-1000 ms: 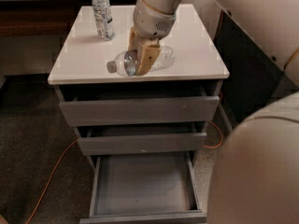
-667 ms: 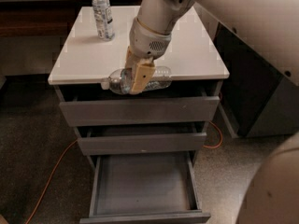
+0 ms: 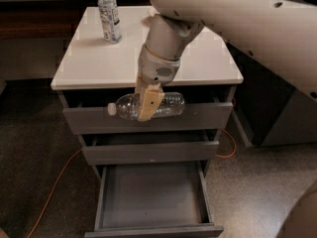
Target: Place water bottle into bottom drawer
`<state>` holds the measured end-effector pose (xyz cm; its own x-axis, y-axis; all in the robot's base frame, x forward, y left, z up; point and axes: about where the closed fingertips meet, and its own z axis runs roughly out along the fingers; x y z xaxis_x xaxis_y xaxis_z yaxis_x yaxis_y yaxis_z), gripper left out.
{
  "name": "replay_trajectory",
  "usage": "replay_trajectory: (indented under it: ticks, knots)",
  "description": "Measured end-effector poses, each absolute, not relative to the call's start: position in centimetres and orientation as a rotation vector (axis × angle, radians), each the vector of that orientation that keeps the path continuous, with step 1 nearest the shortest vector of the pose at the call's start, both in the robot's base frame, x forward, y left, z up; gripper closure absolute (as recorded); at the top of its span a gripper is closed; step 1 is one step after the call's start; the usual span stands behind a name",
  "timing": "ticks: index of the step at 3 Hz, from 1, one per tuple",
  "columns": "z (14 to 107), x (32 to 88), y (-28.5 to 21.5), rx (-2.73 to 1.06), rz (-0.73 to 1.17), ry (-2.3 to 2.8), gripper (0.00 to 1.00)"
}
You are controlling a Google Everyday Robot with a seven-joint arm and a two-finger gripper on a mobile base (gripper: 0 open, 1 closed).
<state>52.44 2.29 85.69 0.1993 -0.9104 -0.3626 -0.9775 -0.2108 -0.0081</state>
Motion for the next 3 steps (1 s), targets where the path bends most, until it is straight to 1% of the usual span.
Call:
replay_trajectory:
  ticks: [1,2,3]
  knots:
    - [84.8,52.1,2.4,-2.218,0.392,1.869,1.00]
    - [81.5,51.0,1.9,-2.110,0.445,1.966,1.00]
    - [74.0,50.4,1.2,-1.932,0.488,2.088,1.00]
